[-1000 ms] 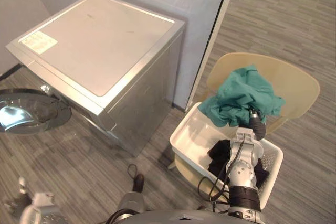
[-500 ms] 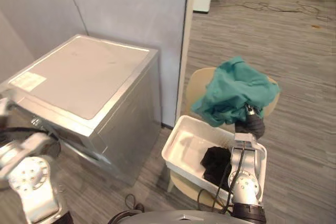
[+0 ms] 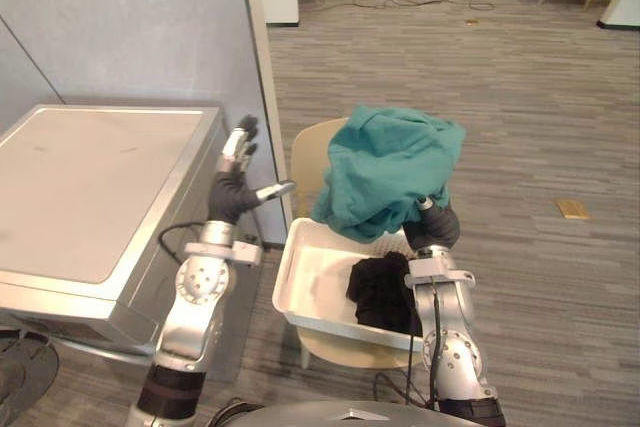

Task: Pick up the laundry basket with both hands and put the clothes into the washing machine.

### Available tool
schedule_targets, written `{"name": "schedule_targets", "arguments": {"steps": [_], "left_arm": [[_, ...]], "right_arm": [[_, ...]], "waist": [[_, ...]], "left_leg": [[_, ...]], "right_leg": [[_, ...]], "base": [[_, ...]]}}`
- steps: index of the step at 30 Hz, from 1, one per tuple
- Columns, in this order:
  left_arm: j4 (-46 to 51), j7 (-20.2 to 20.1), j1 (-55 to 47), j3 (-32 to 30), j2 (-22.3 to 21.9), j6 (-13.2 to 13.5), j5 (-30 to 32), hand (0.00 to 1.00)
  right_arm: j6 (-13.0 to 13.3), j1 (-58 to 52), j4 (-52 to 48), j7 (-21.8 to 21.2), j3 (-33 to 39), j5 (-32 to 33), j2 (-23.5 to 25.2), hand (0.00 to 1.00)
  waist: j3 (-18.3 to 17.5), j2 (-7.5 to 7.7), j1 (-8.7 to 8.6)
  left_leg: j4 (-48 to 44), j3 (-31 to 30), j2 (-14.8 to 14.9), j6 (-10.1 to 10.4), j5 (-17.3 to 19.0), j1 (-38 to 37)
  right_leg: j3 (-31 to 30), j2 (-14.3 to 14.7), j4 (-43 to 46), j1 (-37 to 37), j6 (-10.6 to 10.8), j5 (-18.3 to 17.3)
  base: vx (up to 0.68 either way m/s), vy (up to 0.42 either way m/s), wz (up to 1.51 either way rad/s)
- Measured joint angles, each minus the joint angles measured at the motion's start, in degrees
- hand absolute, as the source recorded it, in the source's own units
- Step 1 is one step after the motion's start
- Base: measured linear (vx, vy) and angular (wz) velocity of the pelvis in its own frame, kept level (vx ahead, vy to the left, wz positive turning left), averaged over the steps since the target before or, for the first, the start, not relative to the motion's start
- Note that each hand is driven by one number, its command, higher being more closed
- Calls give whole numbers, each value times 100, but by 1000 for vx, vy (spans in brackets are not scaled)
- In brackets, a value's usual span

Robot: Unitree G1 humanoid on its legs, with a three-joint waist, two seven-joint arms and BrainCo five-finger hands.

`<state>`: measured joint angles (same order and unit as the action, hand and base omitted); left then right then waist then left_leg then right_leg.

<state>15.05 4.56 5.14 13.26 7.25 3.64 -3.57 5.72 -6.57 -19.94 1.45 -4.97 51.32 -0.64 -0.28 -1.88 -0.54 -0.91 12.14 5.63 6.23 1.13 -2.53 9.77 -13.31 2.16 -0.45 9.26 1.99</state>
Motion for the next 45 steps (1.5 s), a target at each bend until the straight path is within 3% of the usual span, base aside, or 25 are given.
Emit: {"name": "schedule_targets", "arguments": {"steps": [22, 33, 37, 38, 45], "left_arm": [[-1139, -362, 1094, 1471, -57, -241, 173, 0], [-1369, -400, 1214, 2071, -60, -230, 1082, 0], [-1516, -402, 1214, 2136, -66, -107, 1341, 0], [-1596, -402, 1217, 2168, -63, -88, 1409, 100], [-1865, -409, 1216, 2235, -63, -67, 1578, 100]], "right_arm": [[-95, -246, -242, 14, -311, -2, 3, 100], [-45, -468, -425, 34, -289, 10, 2, 100], [-24, -494, -425, 37, -282, 16, 2, 100], [-23, -525, -425, 39, -281, 23, 2, 100], [14, -661, -425, 45, -271, 31, 1, 100]], "waist": [[33, 50, -125], [43, 77, -137], [36, 109, -139], [30, 122, -138], [21, 174, -142]], "left_leg": [[11, 26, -3, -12, 52, -37], [12, -1, -3, -13, 49, -35], [12, 0, -2, -15, 47, -37], [12, 1, -2, -15, 47, -40], [10, 12, -2, -16, 46, -46]], "right_leg": [[5, 2, -10, 40, -5, 7], [26, 0, 7, 50, -5, 7], [23, 0, 15, 50, -5, 7], [21, -1, 17, 50, -5, 6], [10, -1, 21, 48, -5, 7]], "base": [[0, 0, -1], [0, 0, 0], [0, 0, 0], [0, 0, 0], [0, 0, 0]]}}
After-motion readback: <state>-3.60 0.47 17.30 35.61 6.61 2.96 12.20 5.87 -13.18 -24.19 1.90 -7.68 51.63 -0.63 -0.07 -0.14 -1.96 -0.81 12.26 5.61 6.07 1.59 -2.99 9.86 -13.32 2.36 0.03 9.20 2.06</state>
